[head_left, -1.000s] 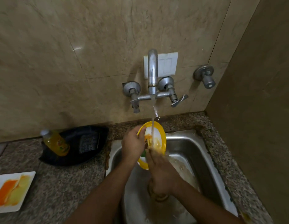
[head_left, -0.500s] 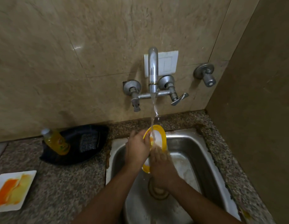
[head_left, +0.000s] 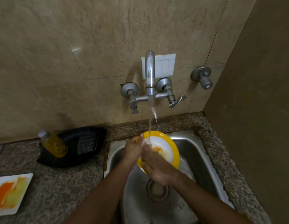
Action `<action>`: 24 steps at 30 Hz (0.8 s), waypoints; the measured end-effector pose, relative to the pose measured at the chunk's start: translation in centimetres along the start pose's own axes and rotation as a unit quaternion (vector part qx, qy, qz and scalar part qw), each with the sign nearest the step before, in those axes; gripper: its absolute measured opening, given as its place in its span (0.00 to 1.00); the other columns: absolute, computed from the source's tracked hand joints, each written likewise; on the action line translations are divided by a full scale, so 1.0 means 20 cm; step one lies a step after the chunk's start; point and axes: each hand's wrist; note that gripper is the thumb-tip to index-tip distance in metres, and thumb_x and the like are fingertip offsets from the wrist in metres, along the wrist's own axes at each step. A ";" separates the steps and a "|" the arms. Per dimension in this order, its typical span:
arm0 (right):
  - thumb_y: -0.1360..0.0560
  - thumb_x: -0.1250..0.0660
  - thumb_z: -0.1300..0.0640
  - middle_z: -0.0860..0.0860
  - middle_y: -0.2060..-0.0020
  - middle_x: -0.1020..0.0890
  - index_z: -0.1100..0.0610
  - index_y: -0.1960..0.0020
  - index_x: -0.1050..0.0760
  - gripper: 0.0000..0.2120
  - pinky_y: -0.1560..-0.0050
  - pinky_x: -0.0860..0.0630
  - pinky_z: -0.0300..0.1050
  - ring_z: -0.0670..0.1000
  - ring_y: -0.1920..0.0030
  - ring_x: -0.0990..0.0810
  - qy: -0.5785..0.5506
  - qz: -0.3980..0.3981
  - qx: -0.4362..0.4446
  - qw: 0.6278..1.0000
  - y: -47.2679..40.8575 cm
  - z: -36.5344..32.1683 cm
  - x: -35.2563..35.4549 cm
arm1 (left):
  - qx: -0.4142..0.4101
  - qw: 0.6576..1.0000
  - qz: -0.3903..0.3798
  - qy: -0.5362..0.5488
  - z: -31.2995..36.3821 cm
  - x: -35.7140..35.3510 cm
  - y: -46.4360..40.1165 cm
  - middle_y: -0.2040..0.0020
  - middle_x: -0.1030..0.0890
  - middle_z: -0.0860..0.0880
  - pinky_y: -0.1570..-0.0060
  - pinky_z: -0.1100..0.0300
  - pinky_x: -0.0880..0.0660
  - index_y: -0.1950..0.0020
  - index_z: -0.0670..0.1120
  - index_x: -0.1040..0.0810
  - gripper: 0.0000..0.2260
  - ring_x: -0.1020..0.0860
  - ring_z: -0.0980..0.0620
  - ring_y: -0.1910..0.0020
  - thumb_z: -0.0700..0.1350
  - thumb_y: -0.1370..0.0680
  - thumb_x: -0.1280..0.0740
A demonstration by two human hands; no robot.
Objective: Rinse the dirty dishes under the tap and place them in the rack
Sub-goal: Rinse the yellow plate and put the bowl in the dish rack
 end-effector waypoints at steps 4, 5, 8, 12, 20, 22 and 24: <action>0.20 0.59 0.40 0.46 0.23 0.57 0.53 0.19 0.52 0.32 0.23 0.56 0.51 0.51 0.21 0.55 0.112 -0.005 -0.031 0.993 0.05 0.17 0.01 | 0.058 0.995 -0.045 0.063 -0.11 -0.01 0.00 0.49 0.14 0.46 0.39 0.45 0.23 0.46 0.47 0.16 0.14 0.18 0.45 0.45 0.56 0.22 0.34; 0.22 0.64 0.36 0.46 0.23 0.58 0.53 0.19 0.53 0.36 0.24 0.56 0.54 0.53 0.20 0.54 0.136 0.006 -0.070 0.988 0.04 0.19 0.02 | 0.065 0.993 -0.047 0.083 -0.11 -0.04 0.01 0.48 0.14 0.45 0.38 0.45 0.24 0.47 0.47 0.17 0.12 0.18 0.45 0.45 0.53 0.20 0.34; 0.28 0.71 0.35 0.56 0.21 0.57 0.59 0.20 0.57 0.43 0.23 0.55 0.56 0.57 0.21 0.54 0.099 -0.024 -0.070 0.992 -0.01 0.08 0.01 | 0.059 0.993 -0.041 0.098 -0.07 -0.07 -0.01 0.49 0.14 0.44 0.37 0.44 0.25 0.47 0.44 0.16 0.12 0.18 0.45 0.44 0.51 0.20 0.33; 0.28 0.66 0.38 0.53 0.20 0.53 0.56 0.19 0.54 0.41 0.23 0.56 0.55 0.56 0.20 0.53 0.103 -0.022 -0.034 0.994 0.05 0.13 0.04 | 0.078 0.986 -0.056 0.138 -0.05 -0.07 0.01 0.49 0.14 0.42 0.40 0.43 0.23 0.45 0.43 0.17 0.12 0.17 0.42 0.46 0.50 0.20 0.34; 0.25 0.70 0.33 0.51 0.20 0.56 0.55 0.19 0.58 0.40 0.23 0.54 0.58 0.54 0.21 0.56 0.102 -0.056 -0.072 0.991 0.01 0.10 0.08 | 0.084 0.984 -0.049 0.151 -0.07 -0.10 0.01 0.46 0.15 0.44 0.38 0.45 0.24 0.41 0.45 0.18 0.13 0.18 0.45 0.45 0.50 0.20 0.34; 0.33 0.79 0.29 0.49 0.20 0.57 0.53 0.19 0.59 0.49 0.23 0.56 0.59 0.54 0.21 0.57 0.120 -0.032 -0.124 0.985 0.01 0.13 0.09 | 0.082 0.983 -0.053 0.157 -0.07 -0.10 0.00 0.46 0.15 0.46 0.37 0.46 0.24 0.41 0.45 0.18 0.13 0.18 0.46 0.45 0.50 0.20 0.34; 0.22 0.64 0.35 0.52 0.20 0.57 0.57 0.20 0.59 0.37 0.23 0.56 0.55 0.55 0.21 0.58 0.093 -0.039 -0.094 0.990 0.00 0.08 0.08 | 0.077 0.984 -0.049 0.151 -0.05 -0.09 0.01 0.47 0.15 0.46 0.38 0.49 0.24 0.43 0.44 0.18 0.12 0.18 0.47 0.46 0.50 0.20 0.34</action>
Point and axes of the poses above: each hand's wrist, its own y-axis away from the middle knuckle, its own x-axis out of the back of the hand, z = x × y
